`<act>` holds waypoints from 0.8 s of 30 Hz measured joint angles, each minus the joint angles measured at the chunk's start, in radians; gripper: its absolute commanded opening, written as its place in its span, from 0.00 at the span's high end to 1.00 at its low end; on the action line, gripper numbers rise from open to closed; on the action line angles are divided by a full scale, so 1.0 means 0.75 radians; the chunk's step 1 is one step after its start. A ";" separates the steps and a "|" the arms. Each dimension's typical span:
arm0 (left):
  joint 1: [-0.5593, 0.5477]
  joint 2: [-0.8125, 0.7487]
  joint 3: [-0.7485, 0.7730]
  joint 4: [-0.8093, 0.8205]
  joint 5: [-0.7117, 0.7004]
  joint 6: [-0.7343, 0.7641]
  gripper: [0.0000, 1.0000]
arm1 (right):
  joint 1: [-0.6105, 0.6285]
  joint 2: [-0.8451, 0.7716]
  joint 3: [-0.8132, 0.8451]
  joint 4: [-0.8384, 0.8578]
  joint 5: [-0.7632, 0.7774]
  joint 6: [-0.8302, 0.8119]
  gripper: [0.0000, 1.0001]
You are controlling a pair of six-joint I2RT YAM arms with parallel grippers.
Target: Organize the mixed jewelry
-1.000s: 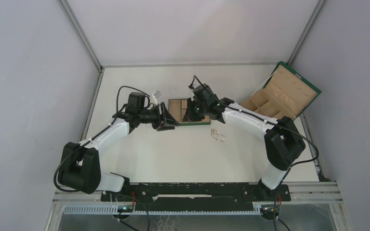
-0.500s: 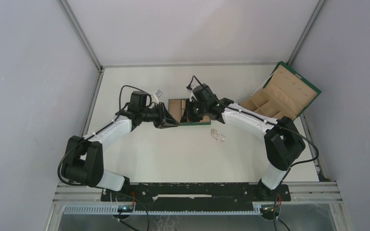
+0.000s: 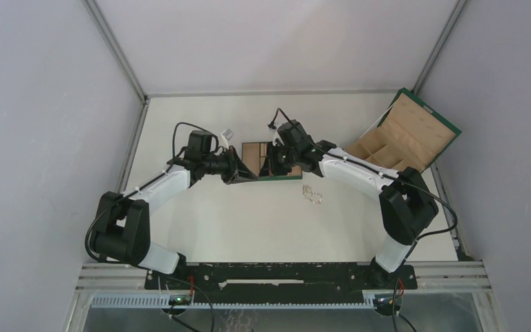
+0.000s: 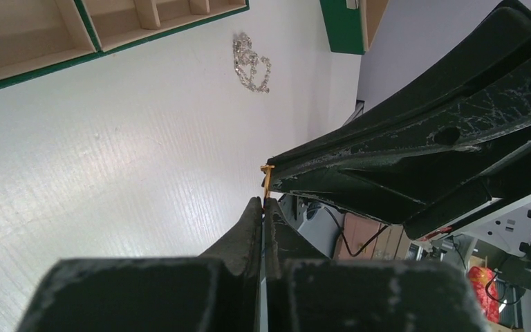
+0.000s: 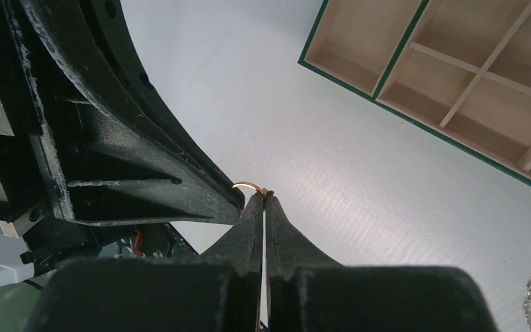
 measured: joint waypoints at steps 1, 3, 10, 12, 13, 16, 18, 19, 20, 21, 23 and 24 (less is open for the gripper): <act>0.000 0.000 0.000 0.001 0.002 0.000 1.00 | -0.005 0.000 0.000 0.000 -0.007 0.001 0.81; 0.001 0.000 0.005 -0.002 0.011 0.001 1.00 | -0.018 0.000 0.000 -0.001 -0.030 0.007 0.71; 0.001 -0.002 0.070 -0.003 0.120 0.035 1.00 | -0.111 -0.082 -0.008 -0.010 -0.175 0.003 0.51; 0.001 -0.003 0.100 -0.009 0.173 0.066 1.00 | -0.155 -0.148 -0.032 0.018 -0.258 0.009 0.47; 0.001 -0.005 0.115 -0.018 0.197 0.087 1.00 | -0.179 -0.182 -0.048 0.039 -0.300 0.017 0.45; 0.001 -0.010 0.162 -0.056 0.280 0.157 1.00 | -0.259 -0.279 -0.116 0.136 -0.449 0.061 0.44; 0.002 -0.019 0.186 -0.083 0.337 0.201 1.00 | -0.305 -0.308 -0.142 0.193 -0.556 0.097 0.44; 0.002 -0.027 0.192 -0.092 0.360 0.220 1.00 | -0.325 -0.309 -0.145 0.222 -0.609 0.115 0.44; 0.002 -0.039 0.198 -0.101 0.380 0.235 1.00 | -0.335 -0.308 -0.149 0.245 -0.645 0.129 0.44; 0.002 -0.053 0.202 -0.110 0.396 0.249 1.00 | -0.341 -0.307 -0.158 0.274 -0.689 0.150 0.44; 0.002 -0.081 0.212 -0.118 0.427 0.266 1.00 | -0.341 -0.307 -0.180 0.328 -0.760 0.184 0.45; 0.002 -0.093 0.218 -0.121 0.436 0.270 1.00 | -0.340 -0.306 -0.193 0.358 -0.797 0.201 0.45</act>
